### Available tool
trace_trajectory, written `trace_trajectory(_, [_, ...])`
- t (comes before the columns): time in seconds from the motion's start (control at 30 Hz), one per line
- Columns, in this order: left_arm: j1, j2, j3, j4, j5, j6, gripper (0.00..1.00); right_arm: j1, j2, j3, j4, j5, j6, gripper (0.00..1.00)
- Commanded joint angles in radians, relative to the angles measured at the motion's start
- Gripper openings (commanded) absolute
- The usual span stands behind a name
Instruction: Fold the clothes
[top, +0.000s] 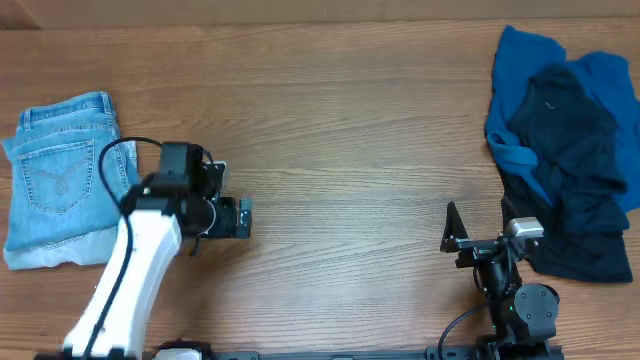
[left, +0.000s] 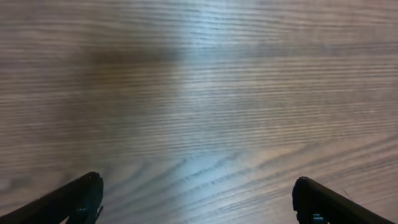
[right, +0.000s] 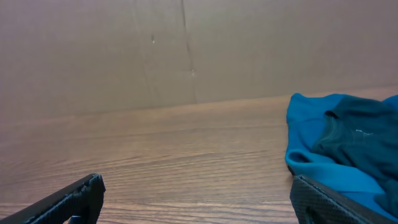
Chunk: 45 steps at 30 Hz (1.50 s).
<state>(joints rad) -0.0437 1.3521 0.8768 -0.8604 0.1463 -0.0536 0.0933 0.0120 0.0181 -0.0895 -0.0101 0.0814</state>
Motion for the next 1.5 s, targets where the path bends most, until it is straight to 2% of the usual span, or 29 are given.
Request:
trace_trajectory(0.0, [0.004, -0.194, -0.146, 0.153, -0.057, -0.01, 1.0, 0.001, -0.009, -0.01, 0.005, 0.009, -0.003, 1.0])
trace_trajectory(0.1, [0.004, -0.455, -0.441, 0.484, -0.036, -0.015, 1.0, 0.001, -0.009, -0.01, 0.005, 0.009, -0.003, 1.0])
trace_trajectory(0.17, [0.004, -0.68, -0.601, 0.608, -0.03, -0.014, 1.0, 0.001, -0.009, -0.01, 0.005, 0.009, -0.003, 1.0])
trace_trajectory(0.23, [0.003, -0.856, -0.697, 0.653, -0.057, -0.013, 1.0, 0.001, -0.009, -0.01, 0.005, 0.009, -0.003, 1.0])
trace_trajectory(0.43, [0.004, -1.157, -0.817, 0.671, -0.204, -0.01, 1.0, 0.001, -0.009, -0.01, 0.005, 0.009, -0.003, 1.0])
trace_trajectory(0.63, [0.004, -1.352, -0.872, 0.806, -0.201, 0.209, 1.0, 0.001, -0.009, -0.01, 0.005, 0.009, -0.003, 1.0])
trace_trajectory(0.77, [0.004, -1.349, -0.872, 0.864, -0.189, 0.233, 1.0, 0.001, -0.009, -0.01, 0.005, 0.009, -0.003, 1.0])
trace_trajectory(0.87, [0.004, -1.35, -0.872, 0.784, -0.168, 0.233, 1.0, 0.001, -0.009, -0.01, 0.005, 0.009, -0.003, 1.0])
trace_trajectory(1.47, [0.004, -1.349, -0.872, 0.785, -0.168, 0.233, 1.0, 0.001, -0.009, -0.01, 0.005, 0.009, -0.003, 1.0])
